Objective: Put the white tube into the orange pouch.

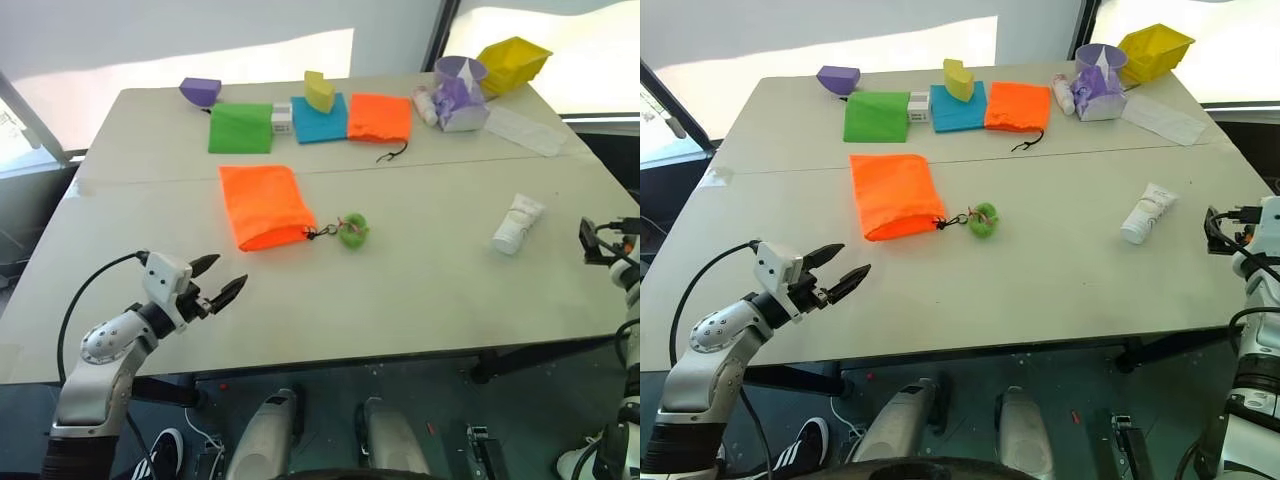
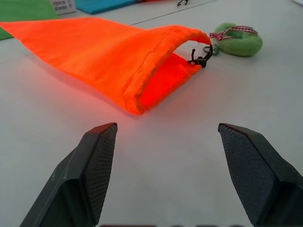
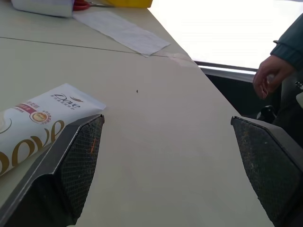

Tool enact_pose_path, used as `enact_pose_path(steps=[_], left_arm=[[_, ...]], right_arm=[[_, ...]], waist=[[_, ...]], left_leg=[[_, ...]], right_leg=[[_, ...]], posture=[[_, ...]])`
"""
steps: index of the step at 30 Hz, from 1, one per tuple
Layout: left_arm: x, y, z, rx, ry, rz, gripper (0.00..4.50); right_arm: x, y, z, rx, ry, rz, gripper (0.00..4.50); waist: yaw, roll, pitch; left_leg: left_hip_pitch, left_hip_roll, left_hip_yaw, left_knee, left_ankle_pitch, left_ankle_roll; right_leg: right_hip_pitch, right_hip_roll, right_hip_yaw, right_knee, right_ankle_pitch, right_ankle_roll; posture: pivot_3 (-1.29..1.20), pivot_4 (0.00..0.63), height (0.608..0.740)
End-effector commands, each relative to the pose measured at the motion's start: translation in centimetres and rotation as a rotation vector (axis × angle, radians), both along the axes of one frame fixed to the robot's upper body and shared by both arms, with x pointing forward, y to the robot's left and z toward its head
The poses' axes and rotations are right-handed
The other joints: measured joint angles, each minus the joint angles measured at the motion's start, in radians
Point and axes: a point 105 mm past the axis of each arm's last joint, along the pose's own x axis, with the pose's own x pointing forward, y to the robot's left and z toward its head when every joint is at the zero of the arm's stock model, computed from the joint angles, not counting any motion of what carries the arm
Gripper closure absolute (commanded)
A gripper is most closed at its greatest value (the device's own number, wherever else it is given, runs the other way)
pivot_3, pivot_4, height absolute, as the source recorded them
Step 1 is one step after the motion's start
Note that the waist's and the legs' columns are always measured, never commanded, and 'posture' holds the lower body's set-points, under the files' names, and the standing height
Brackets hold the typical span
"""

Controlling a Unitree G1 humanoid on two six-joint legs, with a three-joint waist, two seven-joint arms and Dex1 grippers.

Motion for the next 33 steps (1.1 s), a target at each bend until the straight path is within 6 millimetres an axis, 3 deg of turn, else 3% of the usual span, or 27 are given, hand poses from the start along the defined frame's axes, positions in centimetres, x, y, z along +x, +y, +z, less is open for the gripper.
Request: enact_pose_path(steps=[1, 15, 20, 23, 27, 33], left_arm=[[-0.1, -0.5, 1.2, 0.019, -0.053, -0.025, 0.8], [-0.2, -1.1, 2.2, -0.008, -0.103, -0.077, 0.8], [0.2, -1.3, 2.7, 0.062, -0.169, -0.078, 0.8], [0.9, -1.4, 3.7, 0.138, -0.268, -0.064, 0.8], [1.7, -2.3, 4.2, 0.203, -0.32, -0.063, 0.8], [3.7, -2.3, 2.7, 0.41, -0.353, 0.027, 0.8]], right_arm=[[-0.2, -0.4, 1.6, -0.035, -0.049, -0.011, 0.0], [1.0, 0.6, 1.2, -0.028, -0.04, 0.028, 0.0], [1.8, 2.6, 1.0, -0.018, -0.037, 0.124, 0.0], [2.5, 5.5, 1.4, -0.057, -0.032, 0.271, 0.0], [2.9, 10.9, 2.8, -0.038, -0.063, 0.523, 0.0], [0.5, 22.2, 2.4, -0.028, 0.054, 1.026, 0.0]], waist=[[0.0, 0.0, 0.0], [0.0, 0.0, 0.0], [0.0, 0.0, 0.0], [0.0, 0.0, 0.0], [-0.001, 0.0, 0.0], [0.002, 0.0, 0.0]], left_leg=[[0.0, 0.0, 0.0, 0.0, 0.0, 0.0], [0.0, 0.0, 0.0, 0.0, 0.0, 0.0], [0.0, 0.0, 0.0, 0.0, 0.0, 0.0], [0.0, 0.0, 0.0, 0.0, 0.0, 0.0], [0.0, 0.0, 0.0, 0.0, 0.0, 0.0], [0.0, 0.0, 0.0, 0.0, 0.0, 0.0]], right_leg=[[0.0, 0.0, 0.0, 0.0, 0.0, 0.0], [0.0, 0.0, 0.0, 0.0, 0.0, 0.0], [0.0, 0.0, 0.0, 0.0, 0.0, 0.0], [0.0, 0.0, 0.0, 0.0, 0.0, 0.0], [0.0, 0.0, 0.0, 0.0, 0.0, 0.0], [-0.001, 0.0, 0.0, 0.0, 0.0, 0.001]], posture=[[0.0, 0.15, 0.74], [0.0, 0.15, 0.74], [0.0, 0.15, 0.74], [0.0, 0.15, 0.74], [0.0, 0.15, 0.74], [0.0, 0.15, 0.74]])
